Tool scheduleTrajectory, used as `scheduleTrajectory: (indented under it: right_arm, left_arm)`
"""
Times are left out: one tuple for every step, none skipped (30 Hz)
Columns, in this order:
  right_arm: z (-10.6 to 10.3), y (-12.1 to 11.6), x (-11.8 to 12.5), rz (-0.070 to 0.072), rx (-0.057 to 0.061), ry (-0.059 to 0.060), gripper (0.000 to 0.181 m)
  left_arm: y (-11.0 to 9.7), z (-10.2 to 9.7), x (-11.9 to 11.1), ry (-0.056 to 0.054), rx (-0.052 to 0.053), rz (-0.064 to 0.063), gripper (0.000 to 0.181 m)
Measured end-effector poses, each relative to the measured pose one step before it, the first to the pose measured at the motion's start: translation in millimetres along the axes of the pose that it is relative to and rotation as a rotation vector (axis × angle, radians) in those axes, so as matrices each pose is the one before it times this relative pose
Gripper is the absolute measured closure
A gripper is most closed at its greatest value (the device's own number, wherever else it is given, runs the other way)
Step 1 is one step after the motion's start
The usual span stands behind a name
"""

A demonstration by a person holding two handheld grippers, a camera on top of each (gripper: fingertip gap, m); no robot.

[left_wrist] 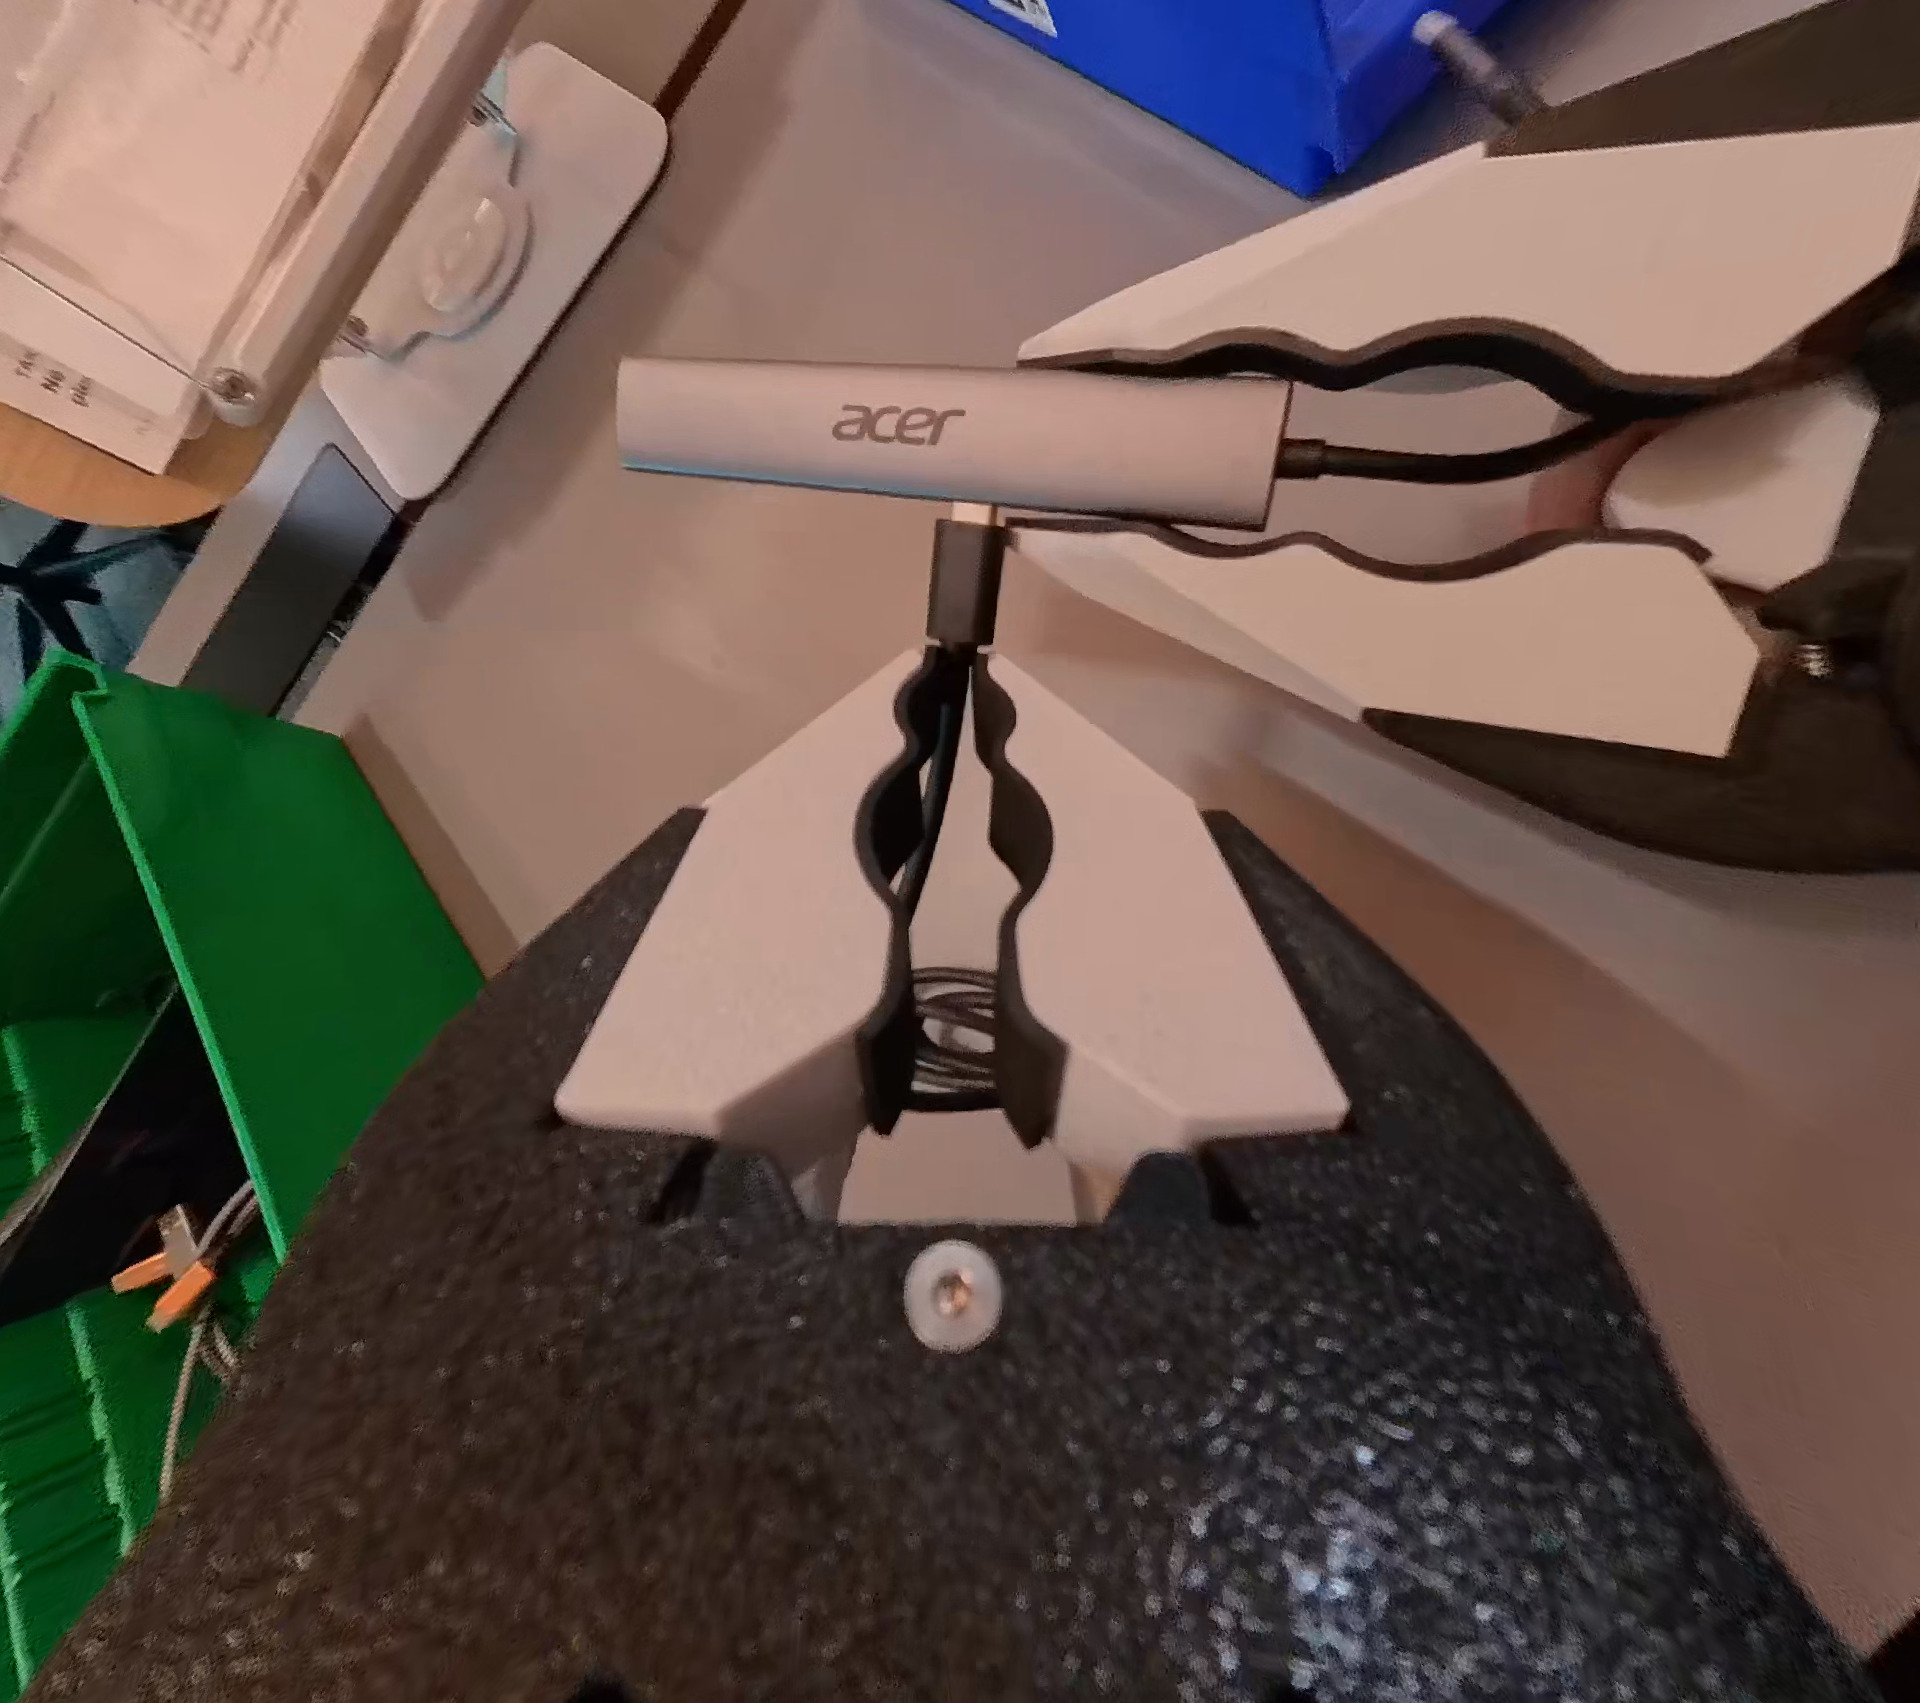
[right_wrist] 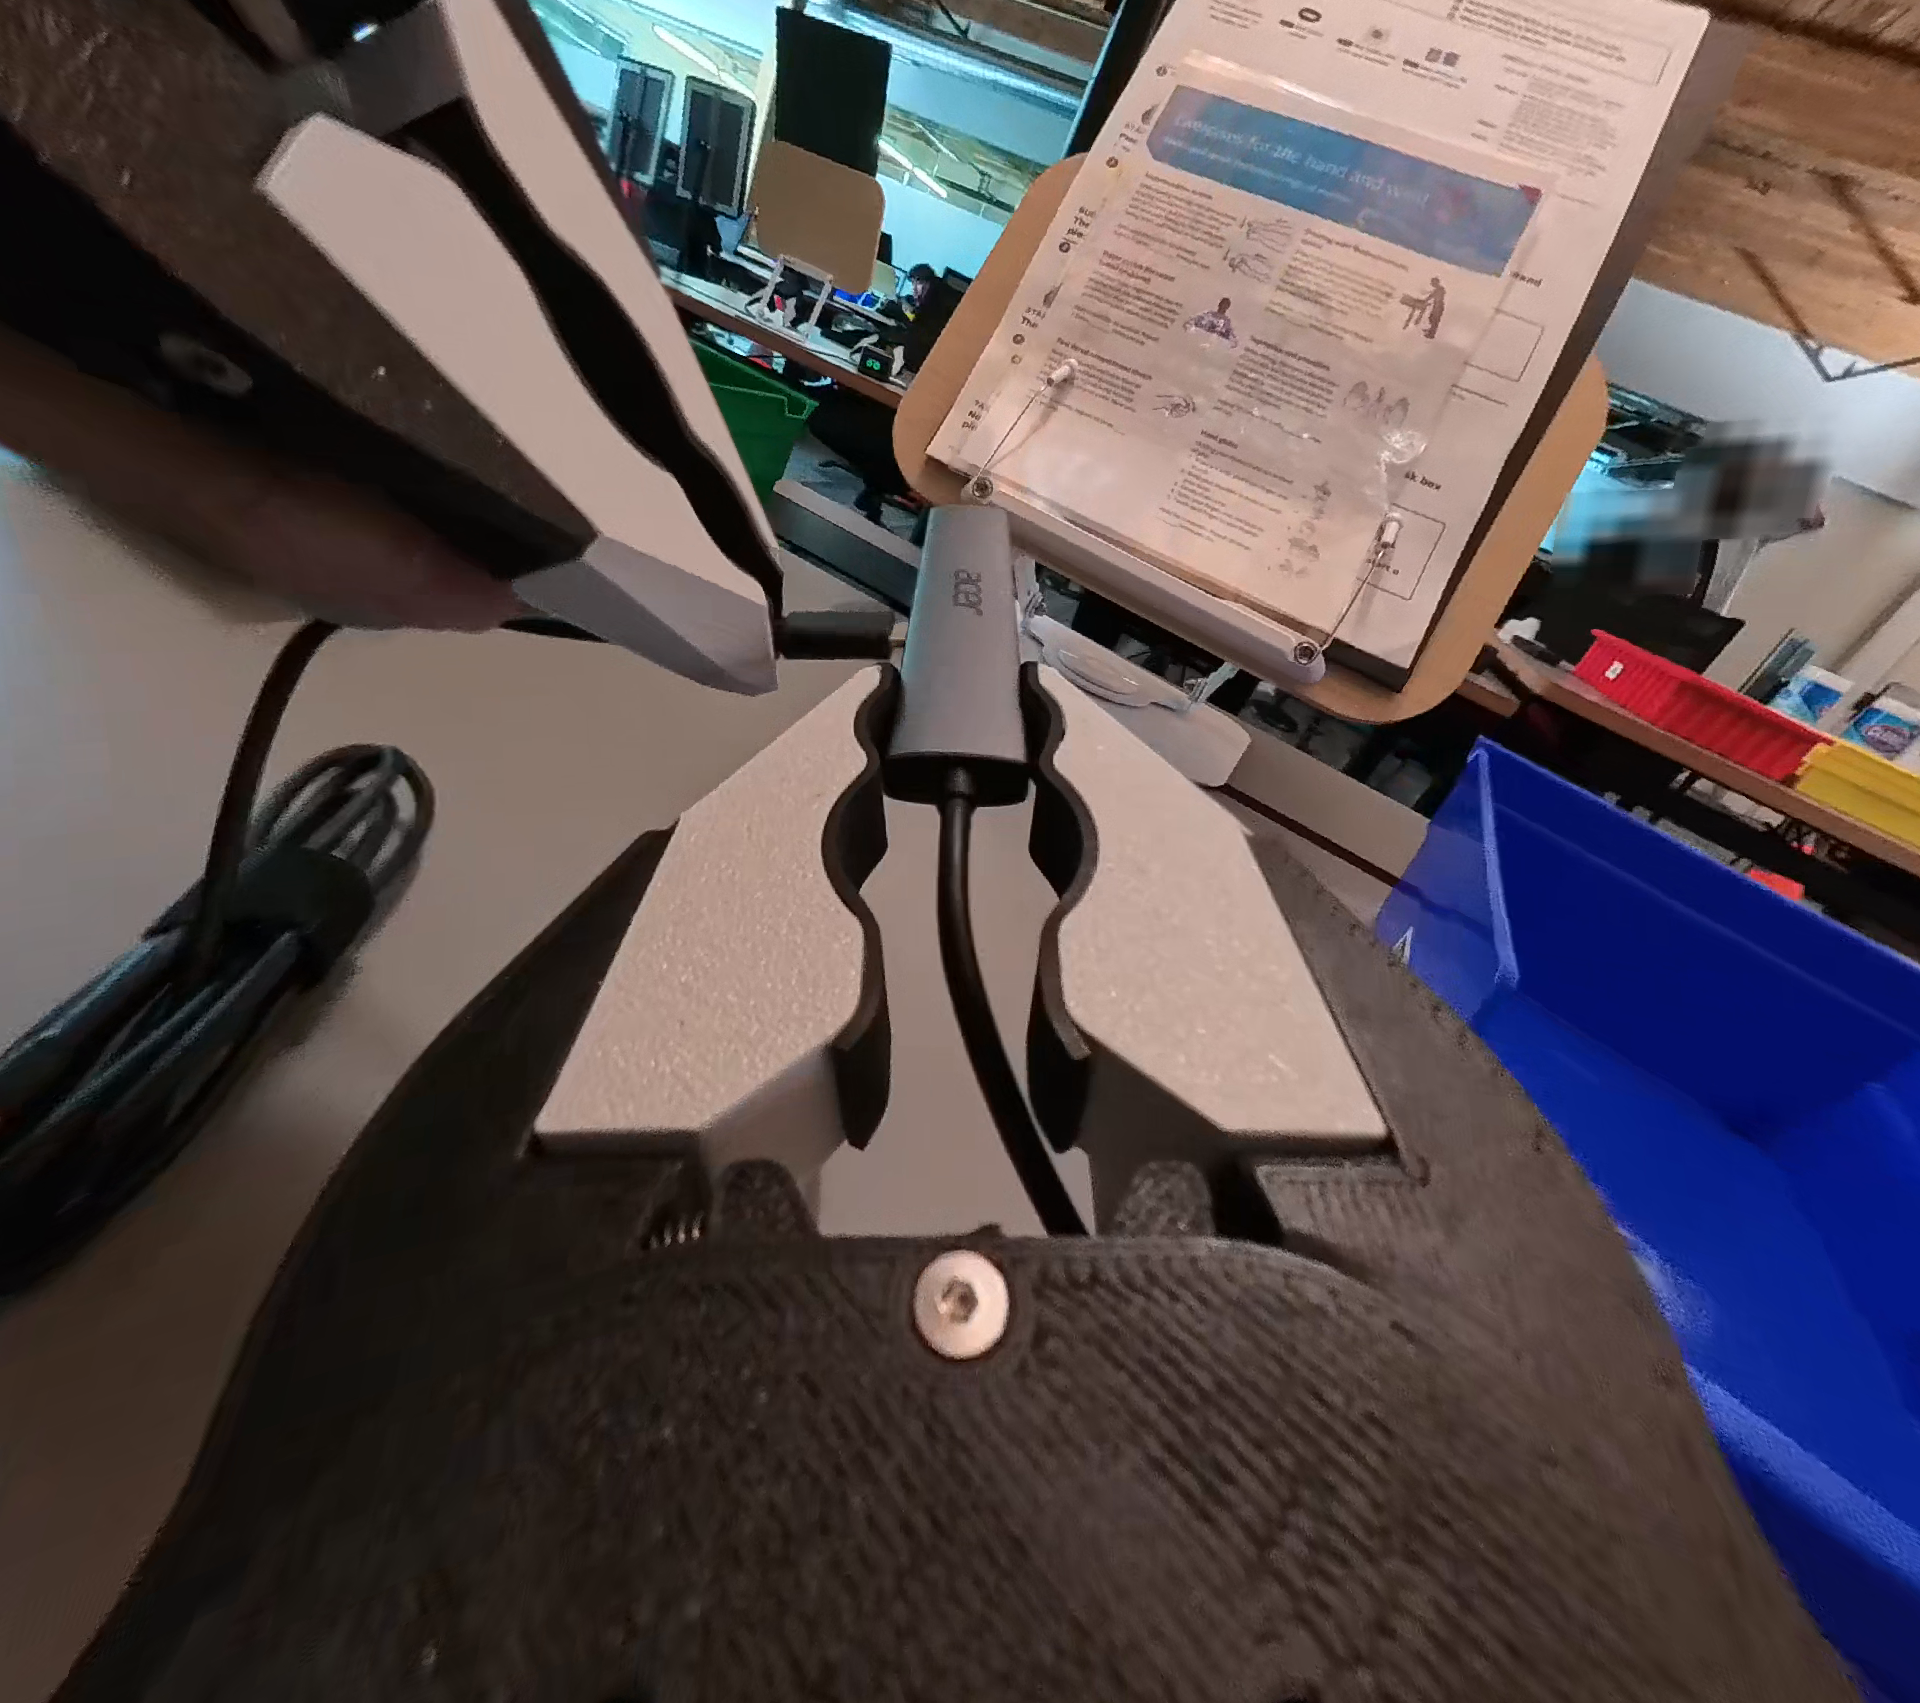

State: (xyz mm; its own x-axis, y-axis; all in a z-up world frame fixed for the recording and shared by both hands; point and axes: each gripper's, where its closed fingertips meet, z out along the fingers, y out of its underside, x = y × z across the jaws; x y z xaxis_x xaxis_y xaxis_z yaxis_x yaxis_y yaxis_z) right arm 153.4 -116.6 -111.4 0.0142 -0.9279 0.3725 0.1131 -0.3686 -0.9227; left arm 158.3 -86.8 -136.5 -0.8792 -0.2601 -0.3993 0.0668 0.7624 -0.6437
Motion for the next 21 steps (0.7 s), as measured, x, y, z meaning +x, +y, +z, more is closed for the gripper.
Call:
scheduleTrajectory:
  right_arm:
    - [-0.42, -0.43, 0.78, 0.0238, 0.0034, -0.0044, 0.160]
    - [-0.26, 0.73, 0.67, 0.0368, 0.0009, -0.0093, 0.160]
    - [-0.15, 1.14, 0.83, 0.0424, -0.0013, -0.0133, 0.159]
    - [0.07, 0.86, 0.52, 0.0366, 0.0000, -0.0163, 0.159]
    - [0.09, 0.55, 0.00, 0.0284, 0.0018, -0.0160, 0.160]
    - [0.14, 0.39, -0.40, 0.0093, -0.0004, -0.0118, 0.159]
    - [0.37, 0.82, -1.21, -0.0035, -0.0054, -0.0066, 0.159]
    - [0.49, 0.99, -1.02, -0.0023, -0.0062, -0.0003, 0.159]
    - [0.23, 0.59, 0.09, 0.0005, -0.0040, 0.0011, 0.159]
    - [-0.62, -0.79, 0.72, 0.0030, 0.0037, 0.0005, 0.159]
    - [-0.44, -0.06, 1.13, 0.0074, 0.0033, 0.0034, 0.159]
    - [0.31, 1.71, 0.42, 0.0057, -0.0074, -0.0012, 0.159]
    - [0.44, 1.44, -0.04, -0.0006, -0.0077, -0.0003, 0.159]
    - [-0.79, -1.95, 0.38, -0.0085, 0.0097, 0.0049, 0.159]
    - [-0.74, -1.36, -0.04, -0.0130, 0.0062, -0.0006, 0.159]
    - [0.03, 0.32, 0.21, -0.0015, -0.0005, -0.0070, 0.159]
    - [0.07, -0.41, 1.14, 0.0217, 0.0072, -0.0047, 0.159]
    - [-0.38, -1.10, 0.78, 0.0180, 0.0086, -0.0064, 0.159]
    - [-0.58, -0.78, -0.60, 0.0057, 0.0059, -0.0106, 0.159]
    - [-0.07, -0.10, -1.03, 0.0036, 0.0062, -0.0056, 0.159]
    - [0.51, 1.04, 0.70, 0.0039, -0.0034, 0.0075, 0.159]
  left_arm:
    - [-1.54, -0.06, -0.33, -0.0129, 0.0136, 0.0043, 0.179]
    - [-1.40, 0.03, 0.05, -0.0067, 0.0143, 0.0037, 0.179]
    - [-1.66, -0.20, 0.28, 0.0006, 0.0191, -0.0036, 0.179]
    - [-1.80, -0.44, -0.25, 0.0030, 0.0232, -0.0094, 0.179]
    - [-1.32, -0.52, -0.40, 0.0021, 0.0192, -0.0024, 0.179]
    - [-0.82, -0.68, -0.55, -0.0023, 0.0141, 0.0087, 0.179]
    - [0.09, -0.38, -0.30, -0.0063, 0.0044, 0.0157, 0.179]
    - [-0.38, -0.43, -0.46, -0.0110, 0.0053, 0.0172, 0.179]
    - [-0.78, -0.38, -0.48, -0.0105, 0.0062, 0.0079, 0.179]
    - [-0.61, 0.24, 0.18, -0.0045, 0.0047, 0.0046, 0.179]
    - [-0.63, 1.08, 0.68, 0.0016, 0.0040, 0.0000, 0.179]
    - [0.25, 1.56, 0.55, 0.0035, 0.0012, -0.0008, 0.180]
    - [0.75, 1.29, 0.06, 0.0019, -0.0010, -0.0024, 0.180]
    - [-0.50, 0.12, 0.14, 0.0016, 0.0083, -0.0058, 0.179]
    - [-0.36, -0.45, 0.59, 0.0055, 0.0081, -0.0071, 0.179]
    - [-0.06, -0.35, 0.41, 0.0047, 0.0074, -0.0040, 0.179]
    - [-1.46, -0.35, -0.01, -0.0005, 0.0232, -0.0032, 0.179]
    - [-2.13, -0.64, 0.43, 0.0010, 0.0360, -0.0037, 0.178]
    - [-0.84, -1.15, 1.51, 0.0090, 0.0320, -0.0016, 0.178]
    - [-0.04, -1.97, 1.13, 0.0122, 0.0233, -0.0061, 0.177]
    - [-1.47, -3.70, -0.27, 0.0088, 0.0278, -0.0157, 0.170]
